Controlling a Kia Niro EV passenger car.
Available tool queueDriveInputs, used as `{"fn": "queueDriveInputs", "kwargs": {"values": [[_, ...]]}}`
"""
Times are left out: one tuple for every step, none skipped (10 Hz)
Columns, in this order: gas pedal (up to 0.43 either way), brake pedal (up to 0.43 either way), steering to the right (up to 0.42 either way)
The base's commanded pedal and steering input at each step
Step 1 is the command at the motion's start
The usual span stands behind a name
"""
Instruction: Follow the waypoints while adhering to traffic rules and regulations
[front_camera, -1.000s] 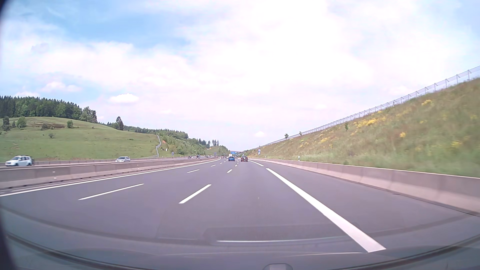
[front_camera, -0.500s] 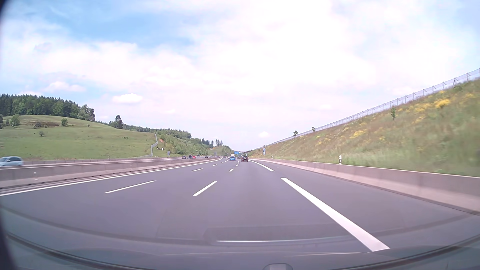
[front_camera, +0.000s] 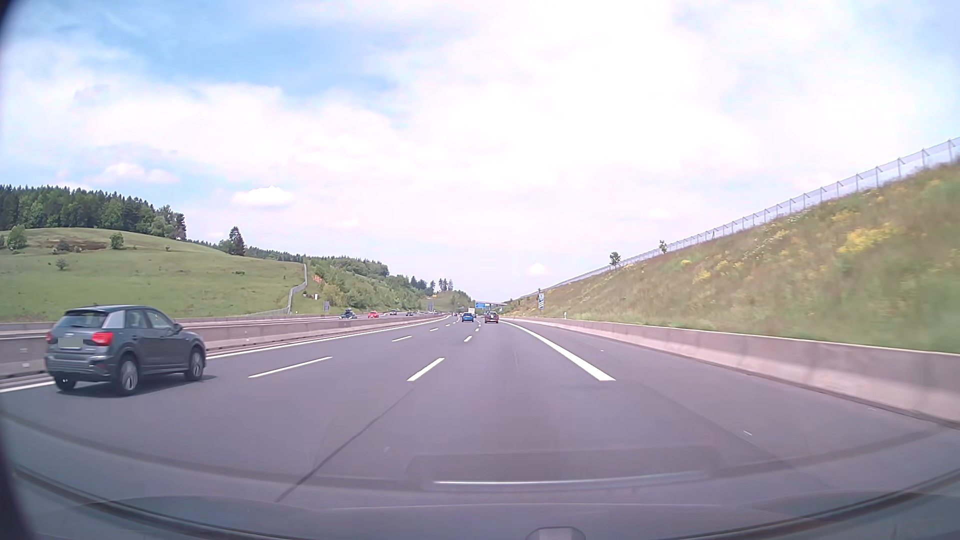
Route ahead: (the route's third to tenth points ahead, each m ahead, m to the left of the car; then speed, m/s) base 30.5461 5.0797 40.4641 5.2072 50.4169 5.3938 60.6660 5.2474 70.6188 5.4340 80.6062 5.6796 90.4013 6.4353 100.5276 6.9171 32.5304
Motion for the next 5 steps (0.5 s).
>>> {"fn": "queueDriveInputs", "kwargs": {"values": [[0.299,0.0,-0.006],[0.287,0.0,-0.006],[0.287,0.0,-0.006],[0.287,0.0,-0.006],[0.287,0.0,-0.006]]}}
